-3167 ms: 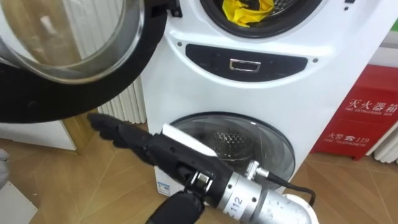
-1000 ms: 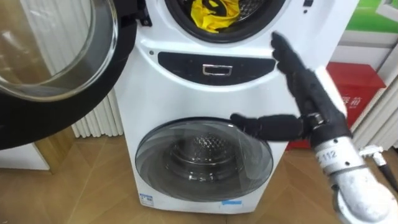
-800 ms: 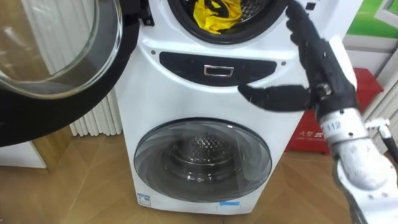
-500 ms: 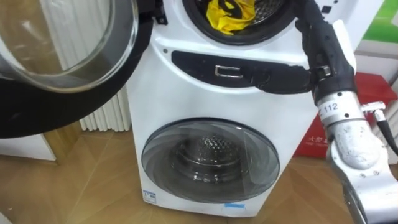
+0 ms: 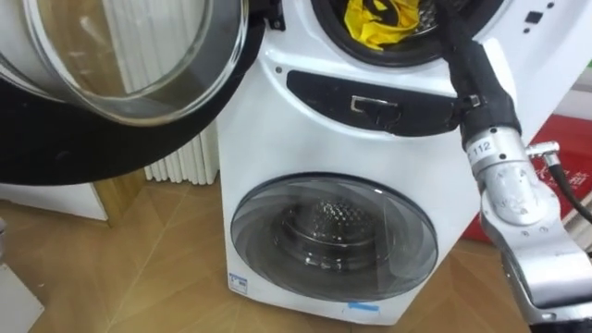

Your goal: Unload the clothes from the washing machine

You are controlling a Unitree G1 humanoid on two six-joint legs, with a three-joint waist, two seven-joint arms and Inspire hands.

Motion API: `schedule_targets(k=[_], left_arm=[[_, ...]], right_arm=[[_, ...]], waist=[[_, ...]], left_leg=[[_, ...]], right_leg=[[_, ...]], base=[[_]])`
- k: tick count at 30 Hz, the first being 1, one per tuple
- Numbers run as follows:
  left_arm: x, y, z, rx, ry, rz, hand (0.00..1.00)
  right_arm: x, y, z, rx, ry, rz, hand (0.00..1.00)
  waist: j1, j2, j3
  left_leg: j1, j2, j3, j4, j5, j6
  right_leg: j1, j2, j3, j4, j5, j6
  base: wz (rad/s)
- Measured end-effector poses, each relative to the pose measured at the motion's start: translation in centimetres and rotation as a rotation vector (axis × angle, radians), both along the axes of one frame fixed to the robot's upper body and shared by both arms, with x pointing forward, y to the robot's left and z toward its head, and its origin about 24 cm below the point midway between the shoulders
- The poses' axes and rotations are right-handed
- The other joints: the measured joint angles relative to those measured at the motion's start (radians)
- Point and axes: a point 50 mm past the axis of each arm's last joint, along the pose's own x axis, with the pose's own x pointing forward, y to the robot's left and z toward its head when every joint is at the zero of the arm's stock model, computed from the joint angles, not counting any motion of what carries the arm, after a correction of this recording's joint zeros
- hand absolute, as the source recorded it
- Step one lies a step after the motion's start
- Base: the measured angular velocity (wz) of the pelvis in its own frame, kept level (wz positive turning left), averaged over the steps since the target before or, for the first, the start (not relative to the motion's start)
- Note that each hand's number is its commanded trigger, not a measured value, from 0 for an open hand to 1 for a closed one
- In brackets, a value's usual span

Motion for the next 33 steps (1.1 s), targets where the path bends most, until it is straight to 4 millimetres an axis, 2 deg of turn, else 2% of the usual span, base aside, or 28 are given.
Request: schedule_targets(k=[6,17,20,22,23,25,26,27,28,29,30,31,32,33], left_arm=[[2.1,-0.3,0.2,-0.015,-0.054,0.005,0.0],[1.9,-0.3,0.1,-0.024,-0.046,0.023,0.0],[2.0,-0.2,0.1,-0.033,-0.056,0.056,0.0],[1.5,0.0,0.1,-0.033,-0.054,0.089,0.0],[1.3,0.1,0.1,-0.034,-0.052,0.099,0.0],[0.7,0.3,0.1,-0.033,-0.041,0.117,0.0],[0.5,0.3,0.1,-0.033,-0.038,0.119,0.0],[0.1,0.4,0.0,-0.033,-0.027,0.121,0.0],[-0.3,0.4,-0.1,-0.034,-0.016,0.121,0.0],[-0.5,0.4,-0.1,-0.033,-0.011,0.119,0.0],[-0.9,0.4,0.0,-0.028,-0.006,0.114,0.0],[-1.4,0.5,0.0,-0.024,-0.001,0.112,0.0],[-2.1,0.8,0.0,-0.016,0.01,0.124,0.0],[-2.5,1.0,0.1,-0.01,0.018,0.128,0.0]], right_arm=[[0.3,-0.4,-1.0,0.002,0.059,-0.029,0.0],[0.2,-0.6,-1.0,0.028,0.044,-0.066,0.0],[0.2,-0.6,-0.9,0.02,0.04,-0.068,0.0],[0.3,-0.7,-1.1,0.015,0.045,-0.07,0.0],[0.3,-0.8,-1.3,0.002,0.047,-0.076,0.0],[0.5,-1.2,-2.1,-0.035,0.073,-0.104,0.0],[0.5,-1.2,-2.1,-0.036,0.076,-0.105,0.0],[0.5,-1.2,-2.1,-0.035,0.076,-0.103,0.0],[0.5,-1.4,-2.2,-0.033,0.082,-0.109,0.0],[0.6,-1.6,-2.4,-0.034,0.089,-0.112,0.0],[0.6,-1.8,-2.5,-0.034,0.099,-0.113,0.0],[0.6,-1.8,-2.5,-0.028,0.1,-0.11,0.0],[0.6,-1.7,-2.7,-0.027,0.108,-0.104,0.0],[0.6,-1.7,-2.7,-0.027,0.109,-0.1,0.0]], waist=[[-0.004,0.002,0.001],[-0.003,0.011,0.0066],[-0.005,0.011,0.0076],[0.001,0.011,0.0088],[0.002,0.011,0.0089],[0.003,0.02,0.0121],[0.001,0.025,0.0104],[-0.002,0.029,0.0063],[-0.001,0.029,0.0067],[0.001,0.028,0.0073],[0.006,0.027,0.0066],[0.012,0.026,0.007],[0.028,0.019,0.0019],[0.033,0.018,-0.0023]], left_leg=[[0.0,0.0,0.001,-0.001,0.0,0.0],[0.001,0.0,0.005,0.017,0.0,0.0],[-0.026,0.0,0.005,0.086,-0.012,-0.002],[-0.073,0.006,0.012,0.223,-0.037,-0.005],[-0.089,0.008,0.012,0.27,-0.04,-0.006],[-0.155,0.025,0.009,0.453,-0.041,-0.005],[-0.176,0.028,0.002,0.494,-0.038,-0.004],[-0.214,0.029,-0.009,0.53,-0.045,-0.006],[-0.247,0.017,-0.011,0.496,-0.046,-0.005],[-0.265,0.014,-0.008,0.471,-0.046,-0.005],[-0.304,0.002,-0.003,0.394,-0.039,-0.008],[-0.332,-0.001,0.01,0.277,-0.011,-0.01],[-0.341,-0.002,0.013,0.201,0.079,-0.002],[-0.34,-0.003,0.009,0.169,0.119,-0.001]], right_leg=[[-0.002,-0.004,0.001,0.0,0.0,0.0],[-0.002,-0.002,0.014,0.015,-0.003,-0.002],[-0.019,-0.004,0.024,0.062,-0.027,-0.007],[-0.037,-0.013,0.03,0.134,-0.068,-0.017],[-0.038,-0.015,0.032,0.147,-0.079,-0.019],[-0.031,-0.014,0.046,0.2,-0.123,-0.028],[-0.031,-0.011,0.048,0.213,-0.131,-0.034],[-0.029,-0.008,0.048,0.224,-0.145,-0.045],[-0.022,-0.01,0.049,0.227,-0.151,-0.048],[-0.017,-0.012,0.049,0.226,-0.154,-0.046],[-0.008,-0.014,0.053,0.226,-0.163,-0.046],[0.001,-0.014,0.057,0.225,-0.172,-0.042],[0.008,-0.022,0.063,0.226,-0.186,-0.033],[0.013,-0.025,0.063,0.224,-0.193,-0.026]], base=[[-0.01],[-0.01],[-0.02],[-0.13],[-0.09],[-0.05],[0.0],[0.0],[0.0],[-0.1],[-0.21],[-0.44],[-0.45],[-0.26]])
